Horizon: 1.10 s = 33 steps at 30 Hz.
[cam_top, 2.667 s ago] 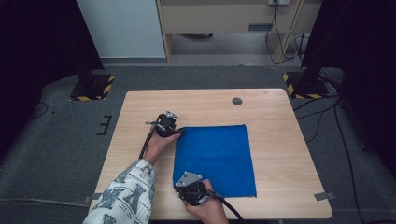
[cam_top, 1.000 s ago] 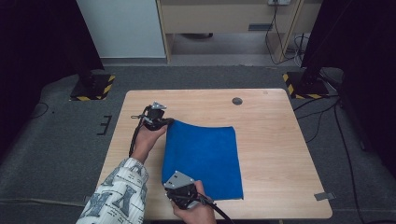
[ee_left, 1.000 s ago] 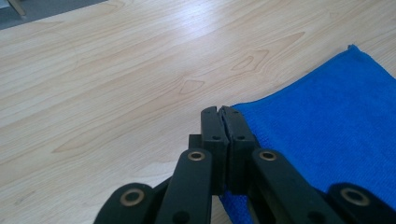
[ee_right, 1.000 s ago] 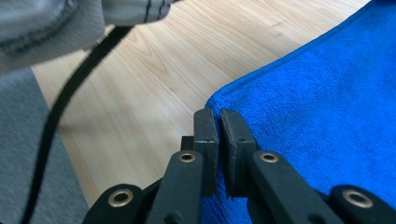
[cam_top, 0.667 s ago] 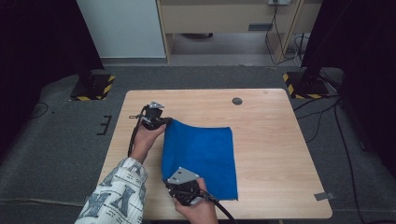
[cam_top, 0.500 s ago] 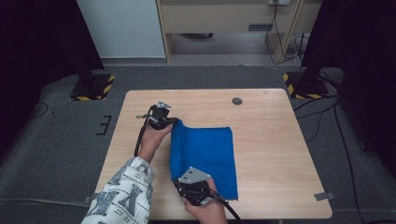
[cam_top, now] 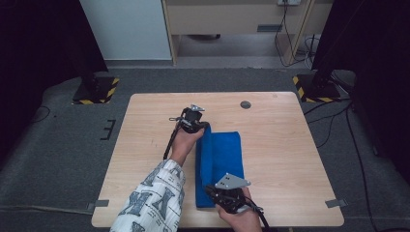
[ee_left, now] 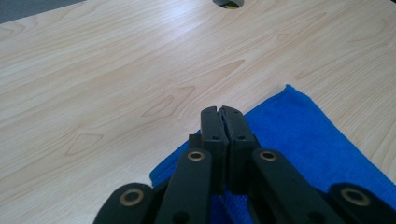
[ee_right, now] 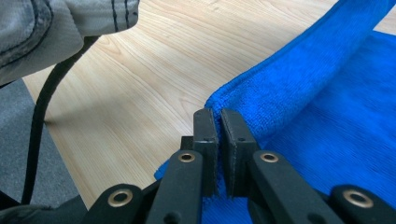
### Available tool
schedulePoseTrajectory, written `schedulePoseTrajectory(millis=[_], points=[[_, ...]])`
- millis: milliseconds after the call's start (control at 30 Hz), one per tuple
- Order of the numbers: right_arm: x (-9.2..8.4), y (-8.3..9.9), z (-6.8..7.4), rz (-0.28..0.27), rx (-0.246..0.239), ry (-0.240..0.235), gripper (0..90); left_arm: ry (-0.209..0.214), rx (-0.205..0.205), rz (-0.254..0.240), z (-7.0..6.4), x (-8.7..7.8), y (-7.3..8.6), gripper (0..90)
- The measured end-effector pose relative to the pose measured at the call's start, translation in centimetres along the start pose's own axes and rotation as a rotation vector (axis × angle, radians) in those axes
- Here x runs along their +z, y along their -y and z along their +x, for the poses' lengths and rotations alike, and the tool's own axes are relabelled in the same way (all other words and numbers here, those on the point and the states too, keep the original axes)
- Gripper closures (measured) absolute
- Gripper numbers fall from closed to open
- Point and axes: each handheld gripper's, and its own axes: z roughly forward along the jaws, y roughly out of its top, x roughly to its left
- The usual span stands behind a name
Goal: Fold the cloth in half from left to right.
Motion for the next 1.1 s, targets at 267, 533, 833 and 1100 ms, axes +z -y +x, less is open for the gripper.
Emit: schedulePoseTrajectory(millis=[267, 533, 833, 1100], points=[[-0.9, 1.0, -1.2, 0.006, 0.012, 0.015, 85.6, 0.006, -0.005, 0.007, -1.1, 0.8, -0.5, 87.9], [-2.1, 2.1, -2.2, 0.019, 0.026, 0.029, 85.4, 0.016, 0.001, 0.036, -2.4, 2.4, -0.5, 87.8], [-2.5, 2.8, -3.0, 0.028, 0.039, 0.032, 85.2, 0.016, 0.009, 0.042, -3.6, 3.9, -0.6, 87.8], [-2.9, 3.5, -3.9, 0.032, 0.064, 0.027, 85.2, 0.025, 0.007, 0.057, -4.1, 4.7, -0.6, 87.8]])
